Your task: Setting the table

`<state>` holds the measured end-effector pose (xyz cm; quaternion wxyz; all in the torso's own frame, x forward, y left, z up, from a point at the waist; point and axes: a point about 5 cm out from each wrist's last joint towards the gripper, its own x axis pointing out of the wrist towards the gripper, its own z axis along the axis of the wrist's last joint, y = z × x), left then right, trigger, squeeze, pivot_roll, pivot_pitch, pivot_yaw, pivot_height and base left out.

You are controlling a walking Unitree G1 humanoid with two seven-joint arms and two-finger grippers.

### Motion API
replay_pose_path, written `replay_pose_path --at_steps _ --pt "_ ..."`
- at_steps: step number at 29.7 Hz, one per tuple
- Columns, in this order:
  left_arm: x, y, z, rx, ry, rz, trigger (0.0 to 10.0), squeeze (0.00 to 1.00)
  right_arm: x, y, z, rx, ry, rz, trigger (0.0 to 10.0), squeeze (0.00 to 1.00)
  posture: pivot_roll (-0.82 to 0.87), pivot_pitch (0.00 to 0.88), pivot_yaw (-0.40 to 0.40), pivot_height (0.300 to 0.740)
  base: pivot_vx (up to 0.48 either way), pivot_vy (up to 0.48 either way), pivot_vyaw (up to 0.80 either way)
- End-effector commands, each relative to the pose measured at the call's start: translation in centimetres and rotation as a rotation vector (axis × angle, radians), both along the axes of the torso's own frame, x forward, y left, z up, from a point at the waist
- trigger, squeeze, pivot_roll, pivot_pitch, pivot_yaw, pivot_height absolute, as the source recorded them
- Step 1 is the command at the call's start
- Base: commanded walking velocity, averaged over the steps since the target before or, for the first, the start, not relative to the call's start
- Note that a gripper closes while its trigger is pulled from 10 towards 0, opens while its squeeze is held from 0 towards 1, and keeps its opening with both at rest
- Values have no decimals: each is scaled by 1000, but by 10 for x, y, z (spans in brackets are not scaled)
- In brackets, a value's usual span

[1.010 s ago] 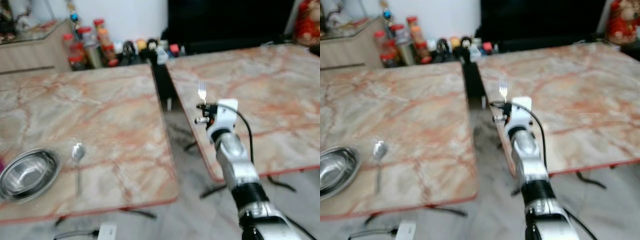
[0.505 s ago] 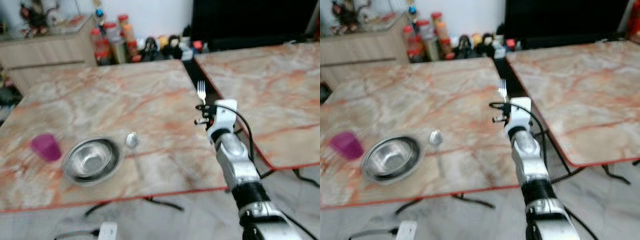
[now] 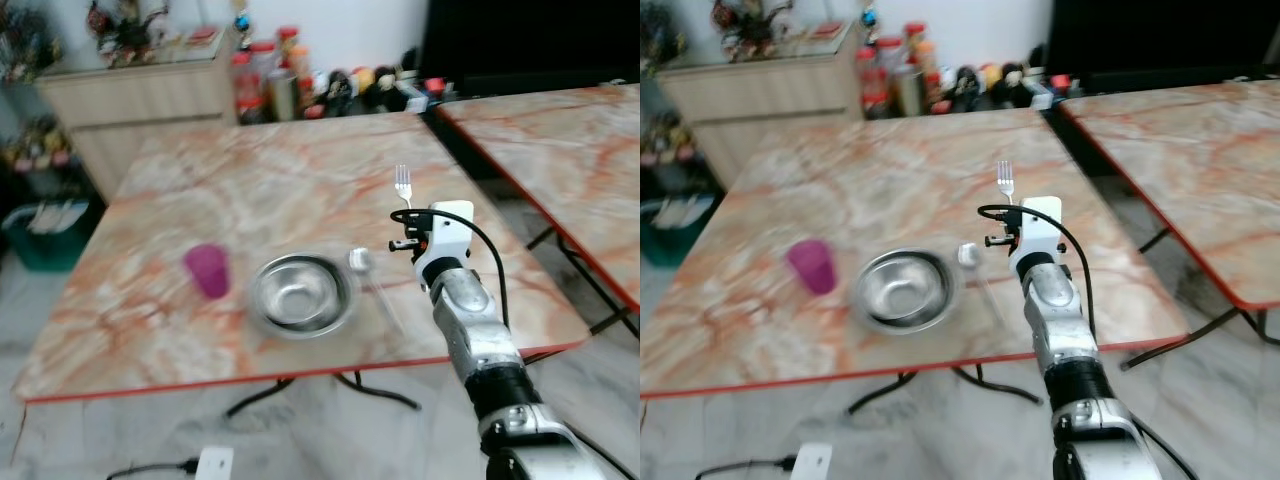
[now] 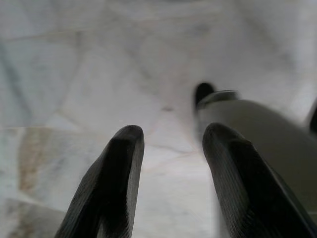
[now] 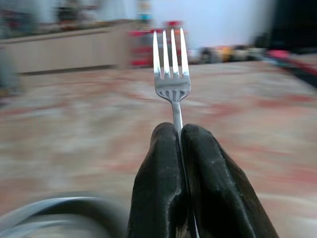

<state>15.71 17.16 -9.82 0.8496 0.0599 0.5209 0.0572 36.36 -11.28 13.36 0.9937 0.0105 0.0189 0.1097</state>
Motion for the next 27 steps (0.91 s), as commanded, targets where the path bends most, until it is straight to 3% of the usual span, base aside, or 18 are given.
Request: replay_pose_path --at_steps 1,21,22,24,27 --pt "-10 -3 -4 -13 42 8 10000 0 4 -13 9 -13 -28 -33 10000 0 9 0 25 740 0 352 0" --pt "-10 -3 -4 -13 42 8 10000 0 4 -13 9 -13 -28 -33 10000 0 9 0 25 740 0 352 0" --pt "-9 -3 -4 -11 40 4 10000 0 4 -13 9 -16 -26 -33 10000 0 9 0 25 740 0 0 0" --pt "-7 -1 -3 -3 24 -20 10000 0 2 -31 -1 -37 11 -93 10000 0 16 0 29 740 0 -480 0" --pt "-7 -1 -3 -3 24 -20 10000 0 3 -31 -1 -37 11 -92 10000 0 16 0 29 740 0 -480 0"
